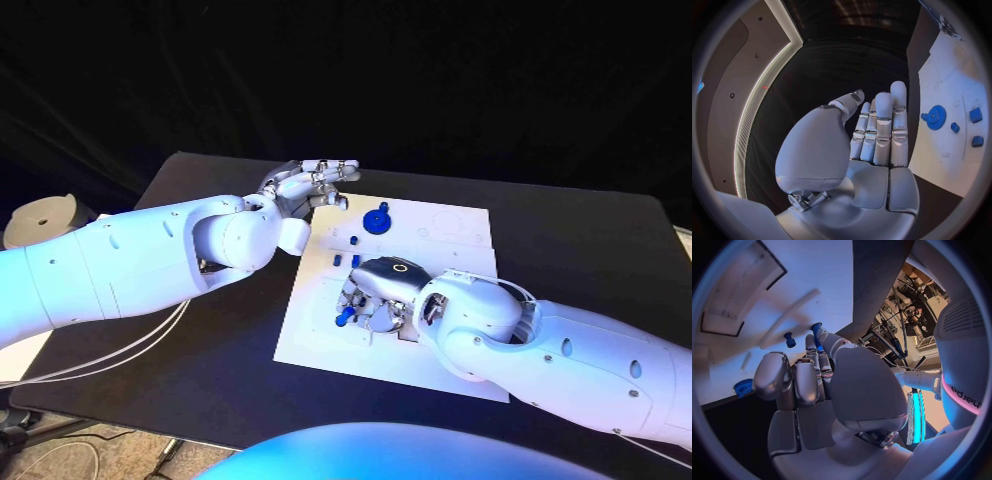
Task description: Assemble the parts on the task board
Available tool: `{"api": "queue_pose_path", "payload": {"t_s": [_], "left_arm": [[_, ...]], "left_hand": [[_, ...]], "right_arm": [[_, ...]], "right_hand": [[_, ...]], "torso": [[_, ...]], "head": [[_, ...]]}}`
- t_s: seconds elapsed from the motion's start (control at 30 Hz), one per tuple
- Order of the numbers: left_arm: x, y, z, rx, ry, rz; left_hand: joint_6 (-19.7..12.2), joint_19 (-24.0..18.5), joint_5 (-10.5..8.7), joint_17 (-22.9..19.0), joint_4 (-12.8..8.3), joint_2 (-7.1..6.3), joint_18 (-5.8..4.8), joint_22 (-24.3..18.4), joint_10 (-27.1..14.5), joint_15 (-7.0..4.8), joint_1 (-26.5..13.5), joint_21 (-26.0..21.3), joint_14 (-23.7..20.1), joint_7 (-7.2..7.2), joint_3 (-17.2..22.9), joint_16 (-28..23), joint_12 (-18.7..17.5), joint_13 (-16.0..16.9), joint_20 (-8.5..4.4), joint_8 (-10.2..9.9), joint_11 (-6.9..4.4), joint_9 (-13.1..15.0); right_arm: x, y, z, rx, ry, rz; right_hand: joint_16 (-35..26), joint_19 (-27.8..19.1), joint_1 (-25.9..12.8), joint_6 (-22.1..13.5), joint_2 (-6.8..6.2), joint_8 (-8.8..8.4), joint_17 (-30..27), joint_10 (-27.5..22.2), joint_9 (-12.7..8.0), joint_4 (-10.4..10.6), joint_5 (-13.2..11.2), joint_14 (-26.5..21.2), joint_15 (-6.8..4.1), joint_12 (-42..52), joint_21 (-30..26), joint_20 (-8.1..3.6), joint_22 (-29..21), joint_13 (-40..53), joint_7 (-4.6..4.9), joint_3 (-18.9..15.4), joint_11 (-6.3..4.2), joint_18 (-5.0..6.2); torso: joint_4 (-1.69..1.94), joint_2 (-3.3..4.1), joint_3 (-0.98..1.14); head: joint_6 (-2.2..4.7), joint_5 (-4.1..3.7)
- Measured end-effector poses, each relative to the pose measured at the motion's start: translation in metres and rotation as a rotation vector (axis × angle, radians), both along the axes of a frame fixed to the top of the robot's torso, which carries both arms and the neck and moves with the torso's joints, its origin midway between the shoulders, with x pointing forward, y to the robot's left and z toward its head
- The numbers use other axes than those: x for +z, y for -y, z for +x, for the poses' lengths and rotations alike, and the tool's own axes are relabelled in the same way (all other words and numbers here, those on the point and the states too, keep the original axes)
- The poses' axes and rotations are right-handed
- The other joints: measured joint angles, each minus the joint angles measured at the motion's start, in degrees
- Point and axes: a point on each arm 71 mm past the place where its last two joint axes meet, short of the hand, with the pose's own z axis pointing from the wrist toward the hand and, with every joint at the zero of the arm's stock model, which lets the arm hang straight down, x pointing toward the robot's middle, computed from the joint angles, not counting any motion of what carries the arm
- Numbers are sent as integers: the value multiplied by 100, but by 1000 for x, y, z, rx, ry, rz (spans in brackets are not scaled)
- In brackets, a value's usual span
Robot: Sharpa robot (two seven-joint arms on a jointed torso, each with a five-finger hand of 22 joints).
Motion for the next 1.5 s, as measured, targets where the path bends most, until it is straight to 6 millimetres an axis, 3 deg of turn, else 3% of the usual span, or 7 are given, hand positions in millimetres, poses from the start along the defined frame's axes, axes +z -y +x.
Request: {"api": "queue_pose_path", "payload": {"t_s": [0.23, 0.37, 0.67, 1.03, 1.2, 1.33, 1.5], "left_arm": [[0, 0, 0, -1, -1, 0], [0, 0, 0, -2, -1, 0], [0, 0, 0, -3, -3, 0], [0, 0, -1, -4, -4, 1], [0, 0, 0, -4, -5, 1], [0, -1, -1, -4, -6, 1], [0, -3, -1, -1, -7, 3]], "left_hand": [[0, 0, 0, 0, 0, 0, -1, 0, 0, 0, 0, 0, 0, 0, 0, 0, 0, 0, 0, 0, 0, 0], [0, 0, 0, 1, 0, 0, 0, 0, 0, 0, 0, 0, 0, 0, 0, 0, 0, 0, 0, 0, 0, 0], [0, 0, 0, 1, 0, 0, 0, 1, 0, 6, 0, -1, -6, 0, 0, 0, 0, 0, 0, 0, 0, 0], [-22, 0, 0, -6, 0, 0, 0, 1, -21, 7, 0, -22, -7, 21, 0, 0, 0, 0, 0, 0, 22, 0], [-22, 0, 0, -5, 0, 0, 0, 1, -21, 7, 0, -22, -7, 21, 0, 0, 0, 0, 0, 0, 22, 0], [-22, 0, 0, -5, 0, 0, 0, 1, -21, 7, 0, -21, -7, 21, 0, 0, 0, 0, 0, 0, 22, 0], [-22, 0, 0, -5, 0, 0, 0, 1, -21, 7, 0, -21, -7, 21, 0, 0, 0, 0, 0, 0, 22, 0]], "right_arm": [[1, -7, -1, 8, 15, -27], [0, -8, -1, 6, 23, -36], [-3, -6, 0, -9, 26, -48], [1, 0, -1, -27, 43, -3], [10, 16, -4, -51, 54, 38], [23, 48, -1, -113, 56, 73], [41, 97, 9, -268, 16, 114]], "right_hand": [[0, -22, -16, -23, 13, 3, -41, -73, 0, -4, -1, 8, 8, -117, -24, 22, -34, 2, 23, -4, 70, 0], [0, -64, -227, -200, -2, -130, -48, -251, 120, 37, 20, 17, 83, -224, -67, 64, -70, 1, 94, -45, 123, 0], [-177, -299, -528, -1097, -308, -172, -363, -1351, -142, 92, 49, 20, 249, -296, -455, 256, -582, -19, 273, -549, 341, -1], [-179, -320, -518, -1191, -315, -172, -414, -1465, -146, 103, 95, 0, 269, -185, -466, 276, -619, -4, 305, -865, 358, 0], [-179, -320, -451, -1191, -248, -172, -431, -1395, -146, 88, 222, 0, 269, -55, -465, 276, -609, 13, 305, -987, 322, 0], [-200, -262, -435, -1059, -232, -137, -469, -837, -124, 137, 346, 0, 264, 264, -389, 222, -488, 78, 247, -1052, 259, -1], [264, 51, -467, -751, -197, -5, 153, 234, -78, 246, 358, 7, 48, 820, 134, 73, 227, 329, 118, -1139, 71, -1]], "torso": [[3, -3, -5], [5, -3, -7], [5, -4, -7], [4, -1, 3], [3, -1, 4], [-3, -3, 2], [-21, -10, -3]], "head": [[-5, -17], [-9, -21], [-5, -25], [21, -52], [35, -85], [58, -157], [101, -282]]}}
